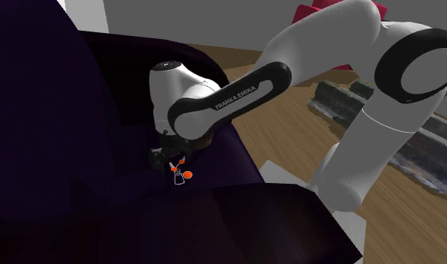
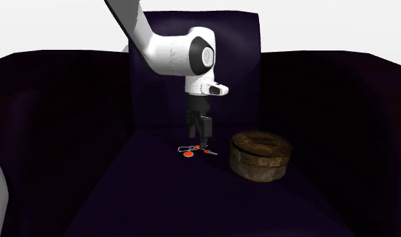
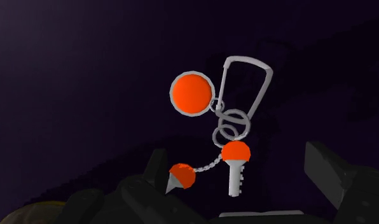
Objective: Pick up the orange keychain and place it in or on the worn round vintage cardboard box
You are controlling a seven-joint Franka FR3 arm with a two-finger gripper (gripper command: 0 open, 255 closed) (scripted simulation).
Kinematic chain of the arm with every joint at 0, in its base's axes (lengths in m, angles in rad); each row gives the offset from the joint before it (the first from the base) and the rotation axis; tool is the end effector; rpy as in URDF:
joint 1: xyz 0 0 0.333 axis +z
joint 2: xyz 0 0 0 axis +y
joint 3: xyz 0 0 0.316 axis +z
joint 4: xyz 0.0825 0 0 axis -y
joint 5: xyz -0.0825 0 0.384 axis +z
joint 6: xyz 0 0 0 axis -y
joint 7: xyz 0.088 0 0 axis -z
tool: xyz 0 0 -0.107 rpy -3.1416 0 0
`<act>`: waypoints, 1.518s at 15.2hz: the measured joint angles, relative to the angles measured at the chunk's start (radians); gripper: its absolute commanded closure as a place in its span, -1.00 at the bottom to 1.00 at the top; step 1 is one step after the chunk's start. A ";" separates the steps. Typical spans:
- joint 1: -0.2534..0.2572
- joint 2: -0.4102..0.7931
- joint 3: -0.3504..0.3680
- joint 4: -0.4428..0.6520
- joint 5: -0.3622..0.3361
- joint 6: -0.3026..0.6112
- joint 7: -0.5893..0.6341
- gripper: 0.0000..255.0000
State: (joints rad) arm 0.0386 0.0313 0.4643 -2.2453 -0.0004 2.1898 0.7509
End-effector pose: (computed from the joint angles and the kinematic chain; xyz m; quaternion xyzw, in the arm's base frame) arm 0.4527 0.2486 0.3475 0.9915 -0.1233 -0.0378 0.0189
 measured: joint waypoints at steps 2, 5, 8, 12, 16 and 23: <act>0.001 0.013 0.001 -0.014 -0.007 0.025 0.006 -1.00; 0.002 0.018 0.000 -0.017 -0.010 0.034 0.008 -1.00; 0.002 0.019 0.000 -0.018 -0.011 0.035 0.009 -1.00; 0.006 0.014 0.006 -0.011 -0.007 0.053 0.009 1.00; 0.003 0.009 0.003 -0.012 -0.005 0.032 0.006 1.00; 0.001 -0.008 0.002 -0.001 0.004 -0.005 0.000 1.00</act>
State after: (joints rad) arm 0.0393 0.0232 0.4660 -2.2459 0.0038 2.1848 0.7504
